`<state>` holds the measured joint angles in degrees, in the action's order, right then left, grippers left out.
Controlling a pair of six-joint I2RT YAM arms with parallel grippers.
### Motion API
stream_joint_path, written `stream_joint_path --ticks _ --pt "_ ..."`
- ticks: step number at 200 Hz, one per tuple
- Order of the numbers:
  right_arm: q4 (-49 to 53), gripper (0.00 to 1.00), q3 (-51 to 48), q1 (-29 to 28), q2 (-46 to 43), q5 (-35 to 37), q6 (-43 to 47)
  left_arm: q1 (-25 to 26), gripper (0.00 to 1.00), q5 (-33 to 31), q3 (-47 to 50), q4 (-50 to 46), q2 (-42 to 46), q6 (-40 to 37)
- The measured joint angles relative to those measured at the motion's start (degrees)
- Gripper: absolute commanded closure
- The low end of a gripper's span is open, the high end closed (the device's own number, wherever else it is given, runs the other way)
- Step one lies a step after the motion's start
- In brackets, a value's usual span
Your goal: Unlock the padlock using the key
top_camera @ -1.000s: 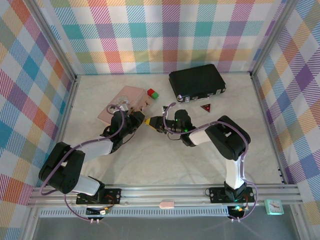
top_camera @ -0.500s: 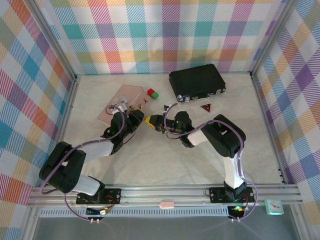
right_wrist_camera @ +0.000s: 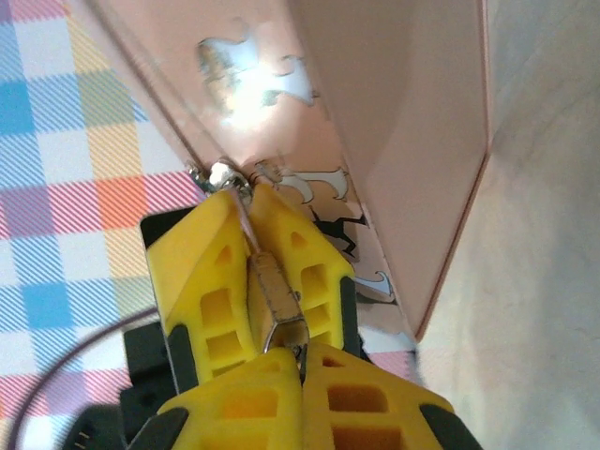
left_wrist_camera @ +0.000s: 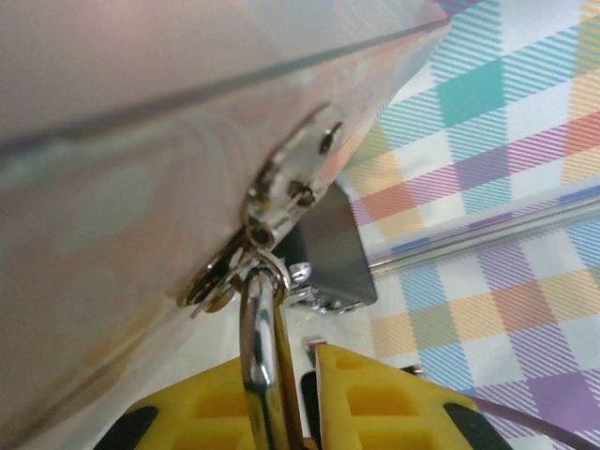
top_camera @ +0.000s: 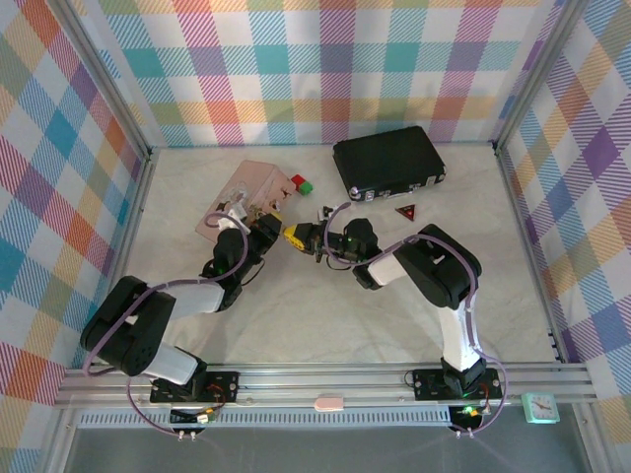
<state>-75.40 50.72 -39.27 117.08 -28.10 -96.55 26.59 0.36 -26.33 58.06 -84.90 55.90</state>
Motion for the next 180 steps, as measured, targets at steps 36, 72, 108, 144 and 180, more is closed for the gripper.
stream_joint_path --ticks 36,72,108,144,180 --pt "4.2 1.0 4.6 0.9 0.0 -1.7 -14.7 -0.8 1.0 -1.0 0.6 16.7 -7.5 -2.1" --pt "7.6 1.0 7.7 1.0 0.0 -1.9 -19.7 -1.0 1.0 -3.1 0.6 23.7 -10.2 -5.4" --pt "8.0 1.0 7.8 1.0 0.5 -1.0 -21.4 -1.1 1.0 -3.4 0.7 26.1 -11.9 -7.4" --pt "7.5 1.0 7.8 1.4 2.1 -1.4 -22.0 -1.5 1.0 -3.1 1.1 24.8 -12.1 -7.8" --pt "5.6 0.92 7.0 2.0 4.3 -3.3 -22.1 -1.6 1.0 -2.0 1.2 20.6 -12.1 -7.5"
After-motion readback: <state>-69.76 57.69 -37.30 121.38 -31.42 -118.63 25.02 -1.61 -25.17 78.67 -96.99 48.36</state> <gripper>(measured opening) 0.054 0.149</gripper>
